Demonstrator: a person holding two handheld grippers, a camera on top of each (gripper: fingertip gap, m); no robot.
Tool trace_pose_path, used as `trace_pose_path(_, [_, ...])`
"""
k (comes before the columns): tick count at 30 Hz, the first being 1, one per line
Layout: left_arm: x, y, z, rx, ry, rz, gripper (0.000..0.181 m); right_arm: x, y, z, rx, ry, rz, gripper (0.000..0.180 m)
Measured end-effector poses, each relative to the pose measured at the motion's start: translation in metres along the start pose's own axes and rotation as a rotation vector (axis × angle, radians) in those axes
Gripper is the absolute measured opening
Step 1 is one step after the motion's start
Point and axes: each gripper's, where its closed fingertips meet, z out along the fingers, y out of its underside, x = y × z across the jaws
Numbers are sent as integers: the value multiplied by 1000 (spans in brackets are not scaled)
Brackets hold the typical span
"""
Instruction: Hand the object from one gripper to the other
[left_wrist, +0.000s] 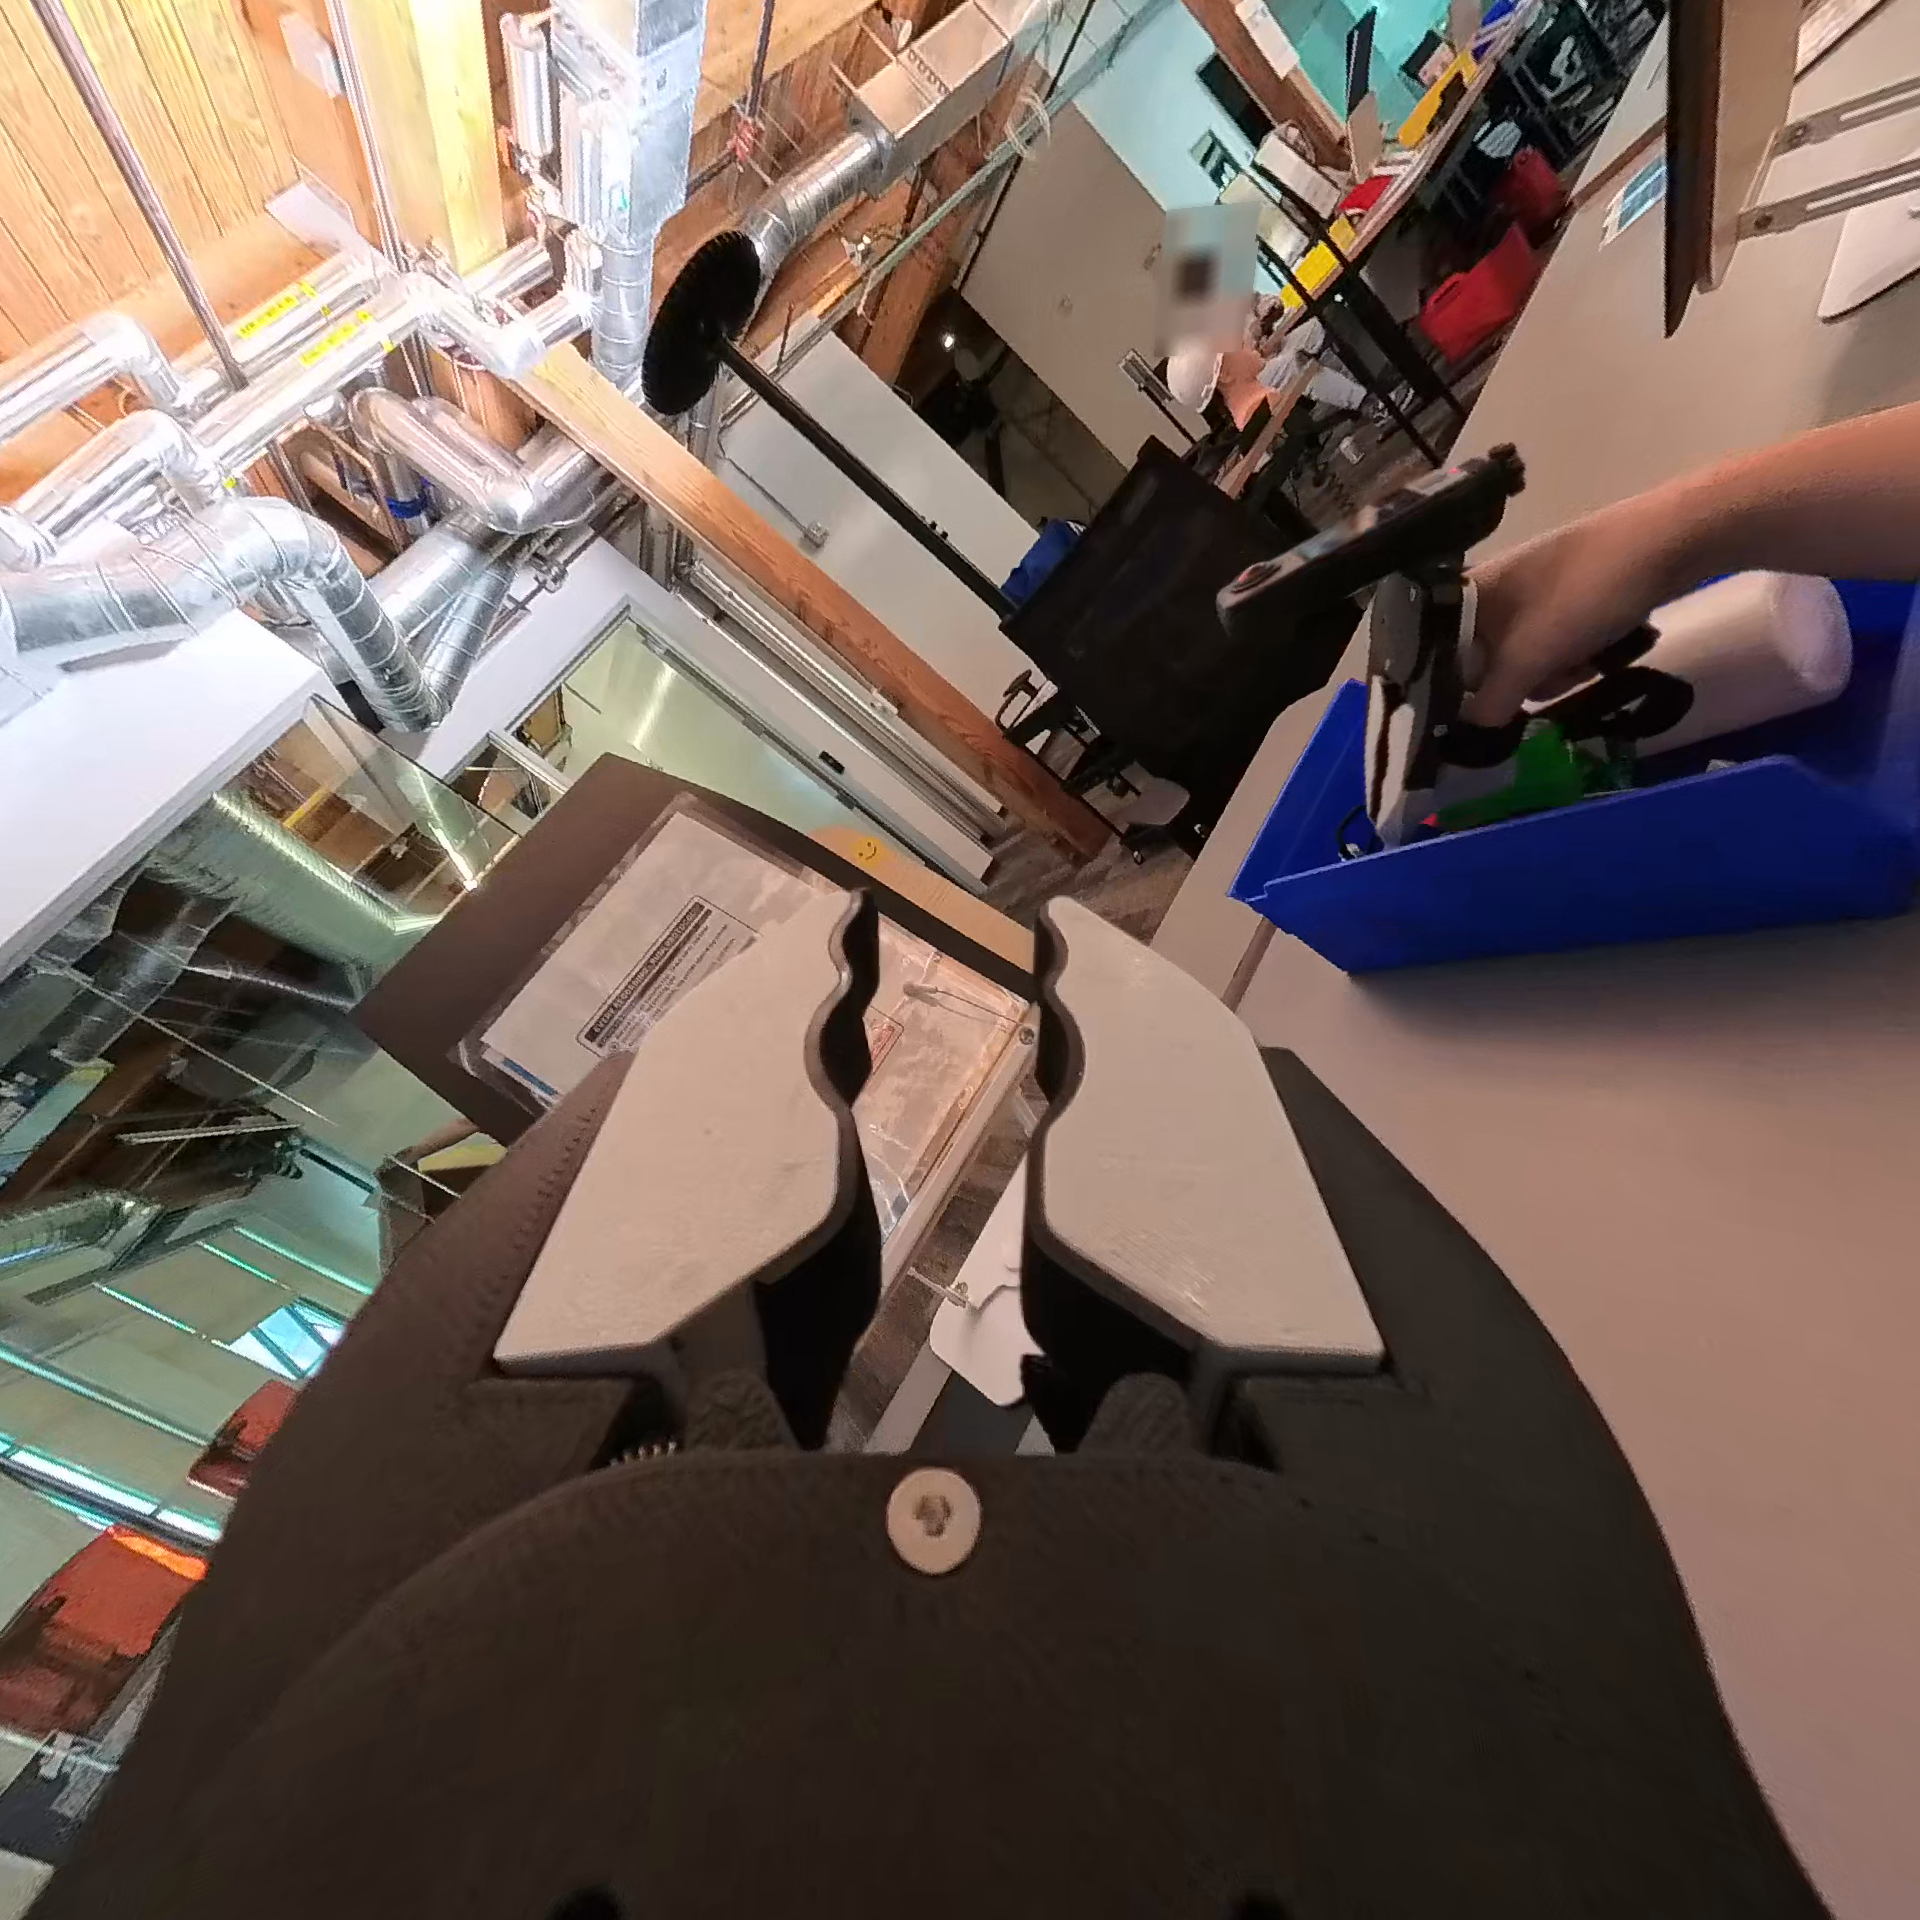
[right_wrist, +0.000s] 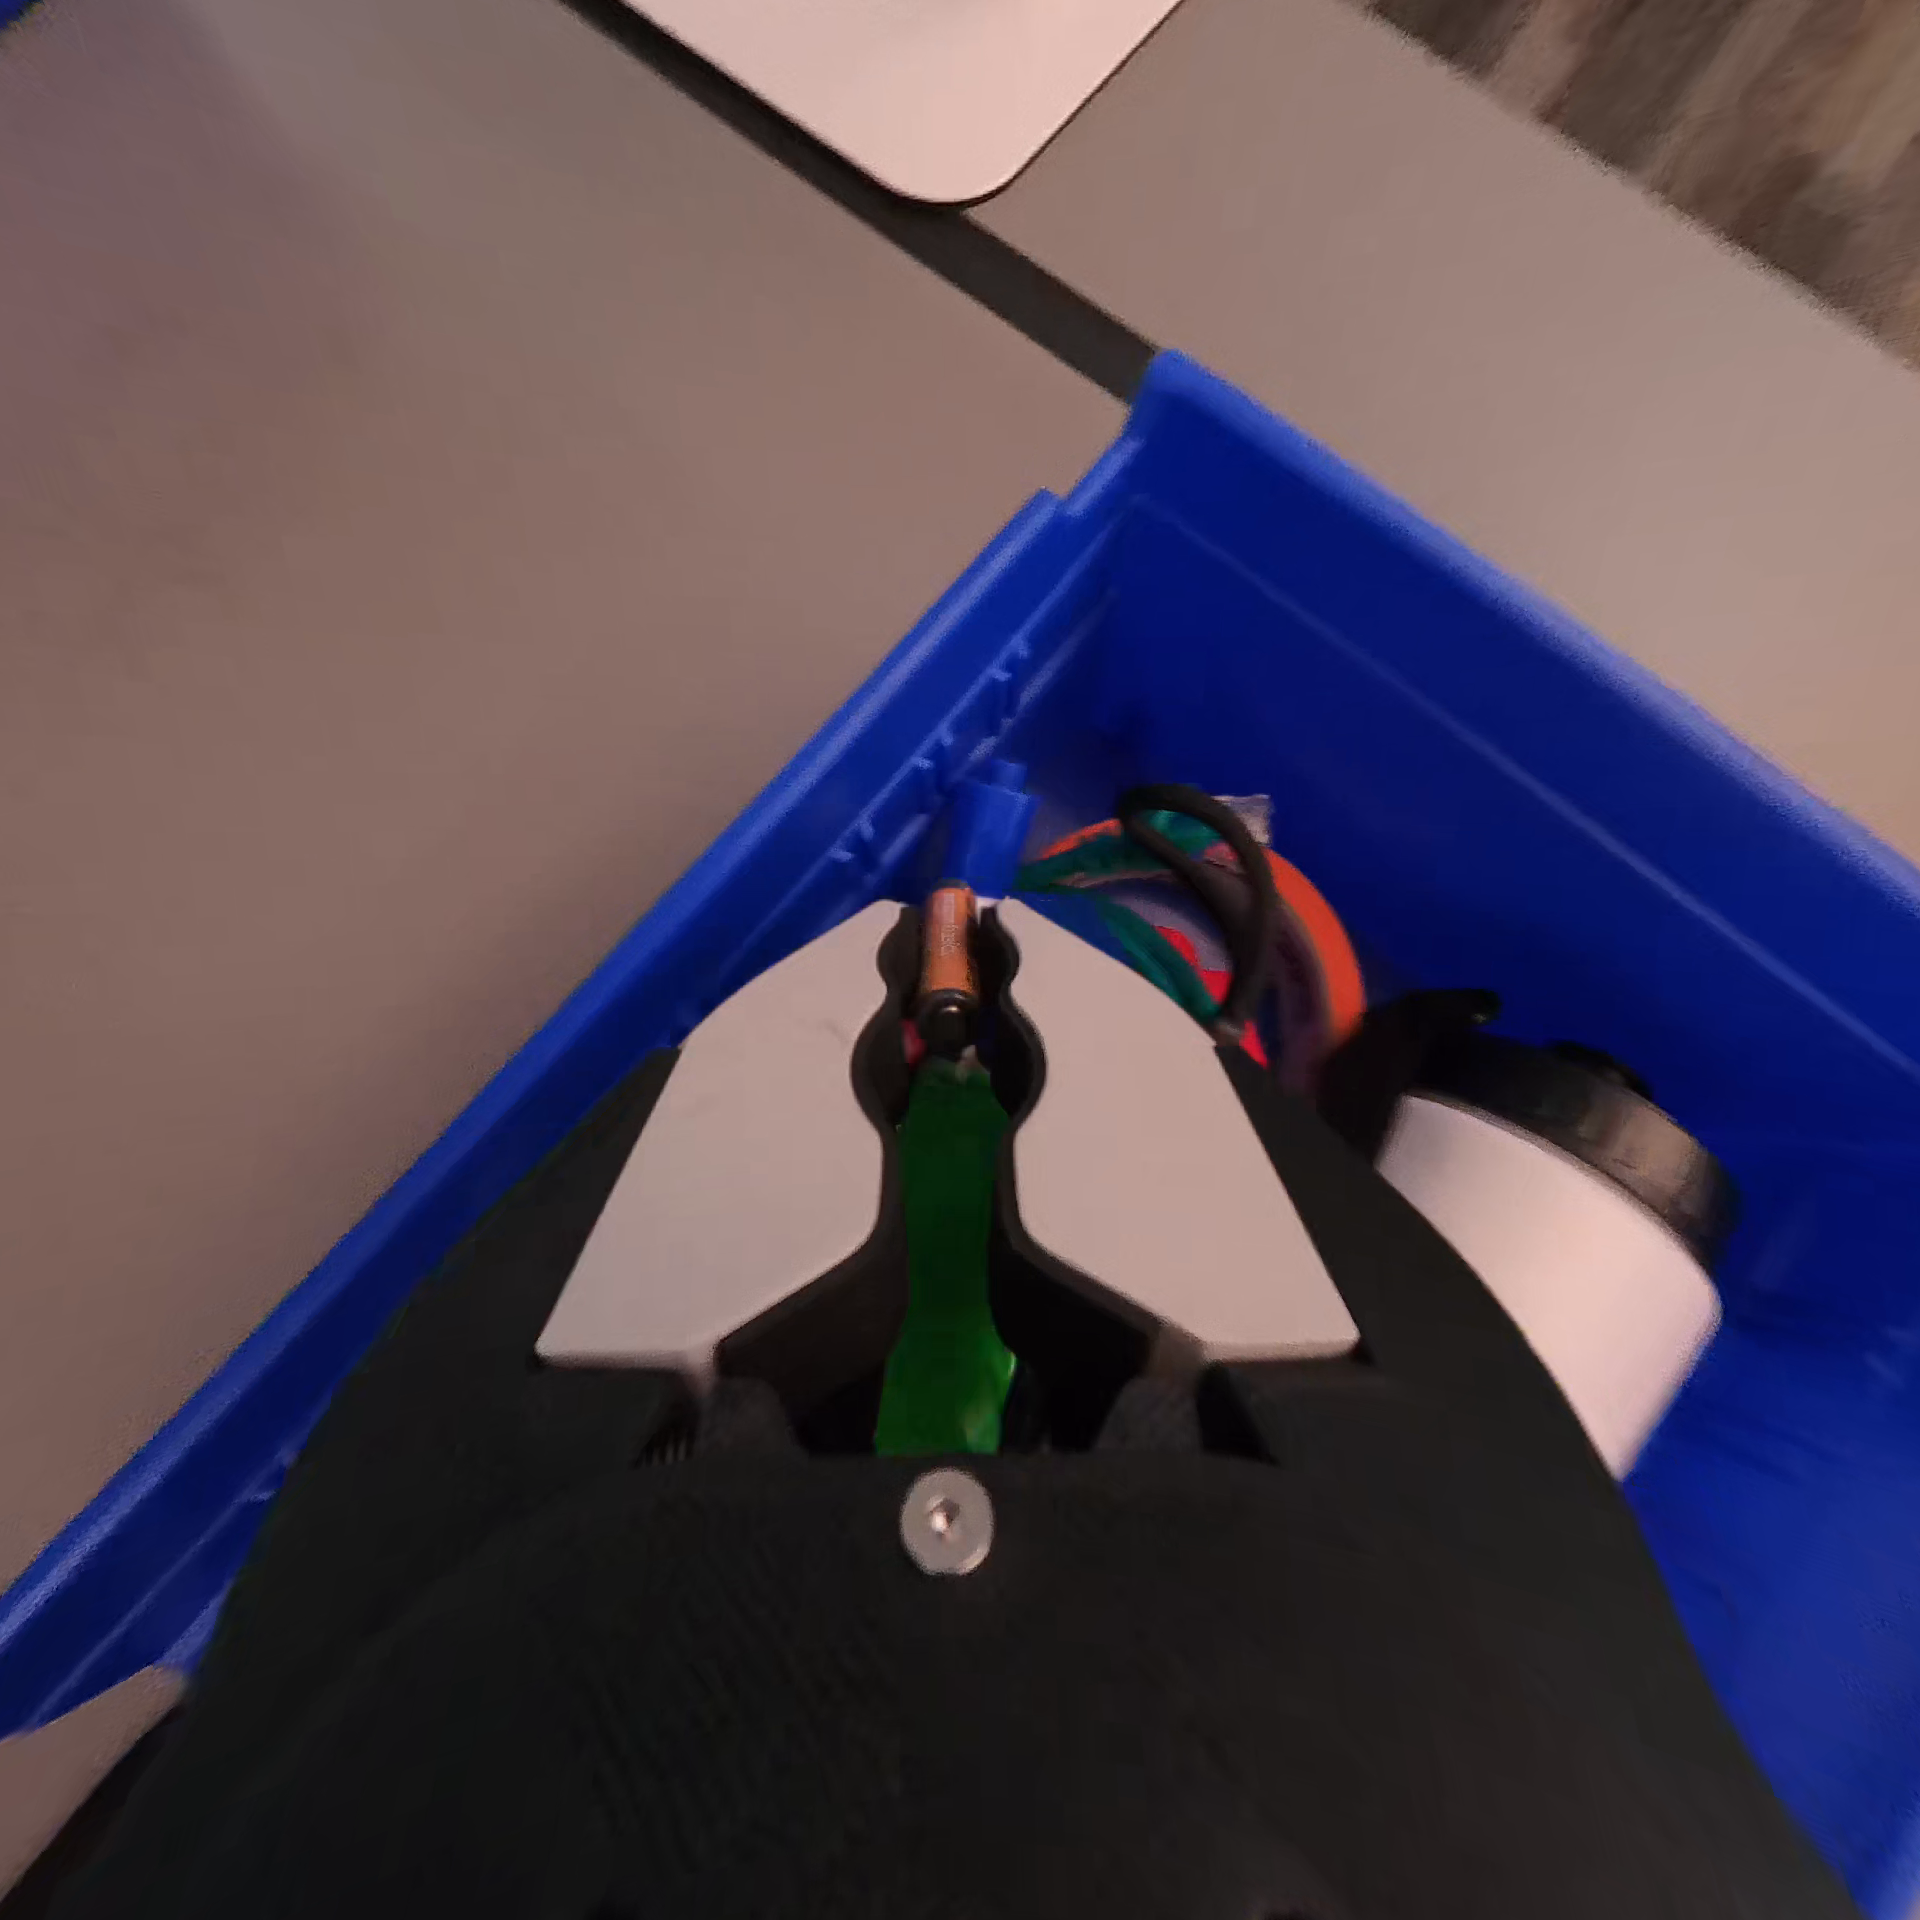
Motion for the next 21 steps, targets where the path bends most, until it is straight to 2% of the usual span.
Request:
trace_pose_path(4, [-2, 3, -1, -17, -1, 5, 28, 3, 1, 1, -2, -5, 27, 15])
trace_pose_path(6, [-5, 3, -3, -19, -6, 0, 28, 6, -4, -6, 46, -1, 12, 23])
trace_pose_path(11, [-24, 22, -13, -107, -29, -18, 29, 10, -31, -58, 226, 17, 12, 29])
trace_pose_path(13, [-28, 50, -21, -239, 28, -60, 24, 10, -46, -89, 316, 63, -20, 28])
trace_pose_path(17, [-41, 134, -42, -554, 76, -205, 32, 2, -69, -144, 473, 160, -100, 28])
trace_pose_path(21, [-46, 230, -58, -790, 87, -388, 34, -8, -77, -162, 520, 188, -148, 28])
